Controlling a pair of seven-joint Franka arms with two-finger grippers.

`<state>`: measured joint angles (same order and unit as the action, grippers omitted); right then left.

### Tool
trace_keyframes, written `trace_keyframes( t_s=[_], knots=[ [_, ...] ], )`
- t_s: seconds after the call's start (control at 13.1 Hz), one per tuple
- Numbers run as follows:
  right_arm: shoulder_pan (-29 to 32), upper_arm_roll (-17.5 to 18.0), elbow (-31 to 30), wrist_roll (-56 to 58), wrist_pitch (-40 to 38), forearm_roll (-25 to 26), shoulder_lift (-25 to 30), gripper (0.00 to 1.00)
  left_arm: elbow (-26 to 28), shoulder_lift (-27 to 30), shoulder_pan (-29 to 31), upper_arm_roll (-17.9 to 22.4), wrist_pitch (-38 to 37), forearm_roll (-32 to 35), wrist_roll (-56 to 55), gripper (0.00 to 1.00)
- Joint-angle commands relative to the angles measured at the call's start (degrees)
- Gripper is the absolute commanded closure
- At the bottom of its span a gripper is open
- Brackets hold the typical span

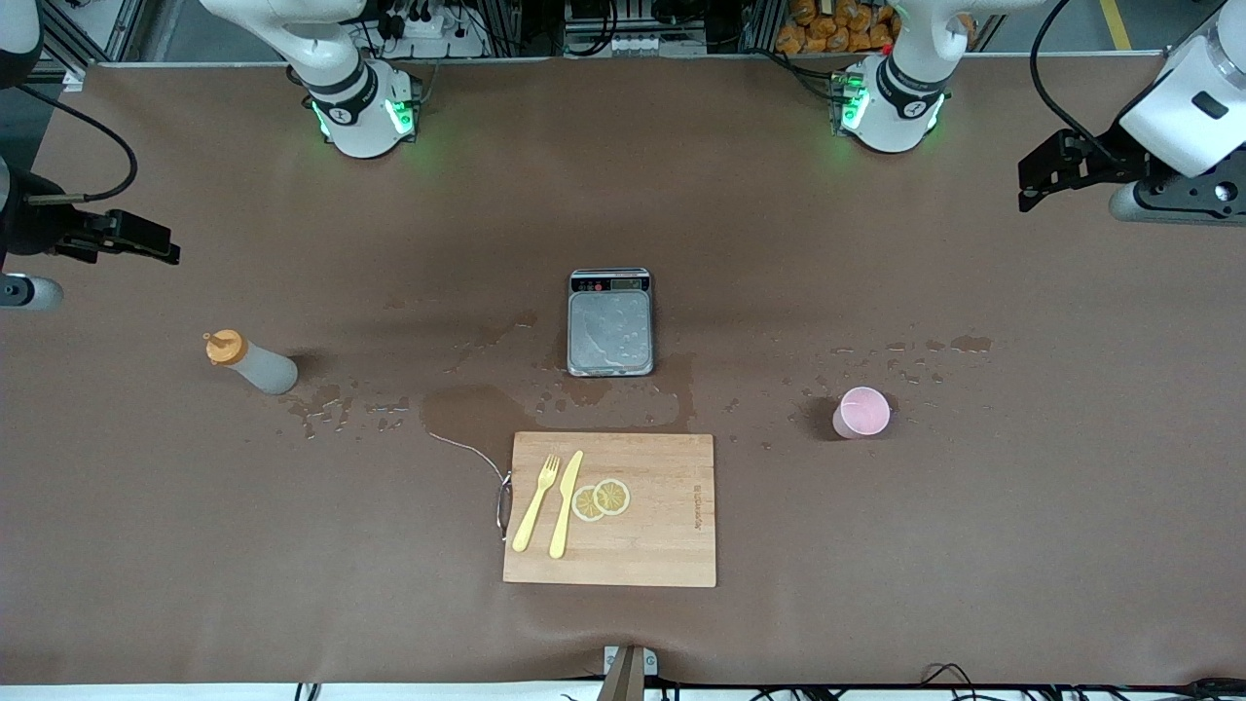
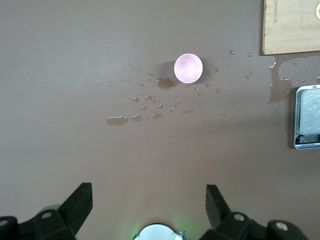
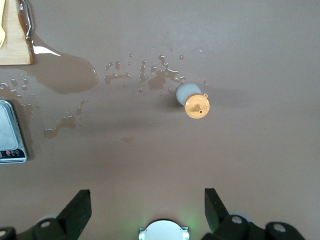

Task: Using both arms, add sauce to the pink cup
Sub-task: 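Move the left gripper toward the pink cup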

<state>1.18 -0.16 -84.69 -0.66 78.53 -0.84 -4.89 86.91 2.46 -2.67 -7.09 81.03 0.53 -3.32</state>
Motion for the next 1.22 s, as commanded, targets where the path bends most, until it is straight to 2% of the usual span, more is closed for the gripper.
trace_keyframes(
  t_s=[0.0, 0.76, 0.99, 1.14],
  knots=[
    [0.40, 0.16, -0.04, 0.48, 0.04, -0.57, 0.06, 0.00, 0.01, 0.44, 0.82, -0.47, 0.01, -1.14, 1.65, 0.00],
    [0.92, 0.16, 0.66, 0.74, 0.22, -0.57, 0.06, 0.00, 0.27, -0.53, 1.17, -0.20, 0.00, -3.16, 0.60, 0.00],
    [0.93, 0.16, 0.75, 1.19, 1.97, -0.13, 0.15, 0.00, 0.71, -1.14, 1.17, -0.12, 2.54, -3.25, 0.25, 0.00],
    [1.19, 0.07, 0.75, 1.19, 2.07, 0.31, 0.06, 0.00, 0.80, -3.68, 1.17, -0.12, 4.56, -3.25, 0.07, 0.00]
  ],
)
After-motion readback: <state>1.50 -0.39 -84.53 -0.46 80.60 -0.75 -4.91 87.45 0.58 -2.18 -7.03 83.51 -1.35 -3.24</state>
